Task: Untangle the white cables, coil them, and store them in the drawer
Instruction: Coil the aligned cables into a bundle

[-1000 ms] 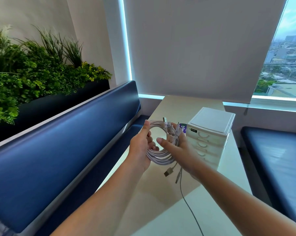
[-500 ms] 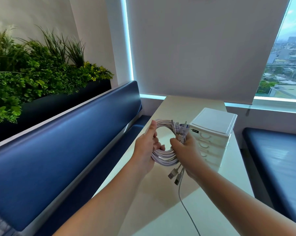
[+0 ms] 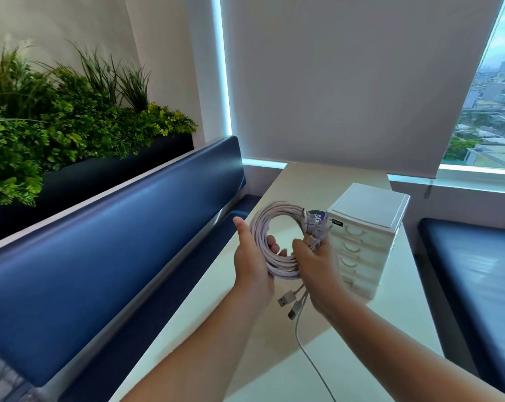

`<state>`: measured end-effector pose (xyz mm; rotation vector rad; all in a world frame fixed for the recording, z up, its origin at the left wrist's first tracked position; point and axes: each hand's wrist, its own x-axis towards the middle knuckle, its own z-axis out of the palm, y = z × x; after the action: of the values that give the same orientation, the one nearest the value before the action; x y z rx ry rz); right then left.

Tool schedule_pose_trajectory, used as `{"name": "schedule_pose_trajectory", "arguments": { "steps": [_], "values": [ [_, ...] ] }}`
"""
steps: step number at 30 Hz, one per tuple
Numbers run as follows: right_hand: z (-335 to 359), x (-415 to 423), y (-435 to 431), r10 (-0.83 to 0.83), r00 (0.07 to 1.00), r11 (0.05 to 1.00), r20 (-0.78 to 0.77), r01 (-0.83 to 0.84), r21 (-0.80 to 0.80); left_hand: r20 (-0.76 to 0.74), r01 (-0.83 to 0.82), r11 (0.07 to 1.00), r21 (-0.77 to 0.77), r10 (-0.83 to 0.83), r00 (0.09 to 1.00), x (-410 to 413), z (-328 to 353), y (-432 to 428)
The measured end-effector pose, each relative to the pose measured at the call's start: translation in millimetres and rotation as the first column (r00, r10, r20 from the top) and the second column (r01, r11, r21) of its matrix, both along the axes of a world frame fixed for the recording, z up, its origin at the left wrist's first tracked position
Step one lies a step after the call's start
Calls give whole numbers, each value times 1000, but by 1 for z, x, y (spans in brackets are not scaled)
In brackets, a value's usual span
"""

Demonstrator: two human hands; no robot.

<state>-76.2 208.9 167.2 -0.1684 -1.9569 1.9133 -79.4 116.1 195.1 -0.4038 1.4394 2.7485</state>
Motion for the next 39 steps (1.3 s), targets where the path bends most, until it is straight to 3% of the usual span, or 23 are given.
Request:
{"name": "schedule_pose_trajectory", "arguments": {
  "steps": [6, 10, 14, 17, 23, 29, 36, 39],
  "values": [
    [-1, 6, -3, 77, 997, 995, -8, -77, 68, -47, 40, 981, -191, -50, 998, -15, 11, -3],
    [1, 10, 0, 108, 994, 988, 7, -108, 107, -41, 162, 918, -363, -189, 981, -17, 13, -11],
    [1, 13, 6, 155, 988, 981, 14, -155, 118, -133, 272, 873, -406, -350, 927, -23, 13, -24],
    [-1, 13, 6, 176, 984, 975, 11, -176, 138, -113, 300, 811, -502, -405, 907, -24, 15, -28],
    [9, 15, 22, 352, 935, 921, 36, -353, 163, -111, 236, 800, -551, -350, 930, -33, 19, -41],
    [18, 0, 55, 399, 912, 881, 91, -409, 239, -52, 314, 817, -484, -386, 921, -31, 26, -54],
    [4, -1, 61, 417, 902, 737, 114, -409, 538, 51, 331, 859, -390, -339, 939, -30, 38, -49],
    [7, -1, 61, 475, 861, 751, 179, -504, 427, 66, 315, 838, -446, -321, 945, -31, 36, -45]
  ]
}}
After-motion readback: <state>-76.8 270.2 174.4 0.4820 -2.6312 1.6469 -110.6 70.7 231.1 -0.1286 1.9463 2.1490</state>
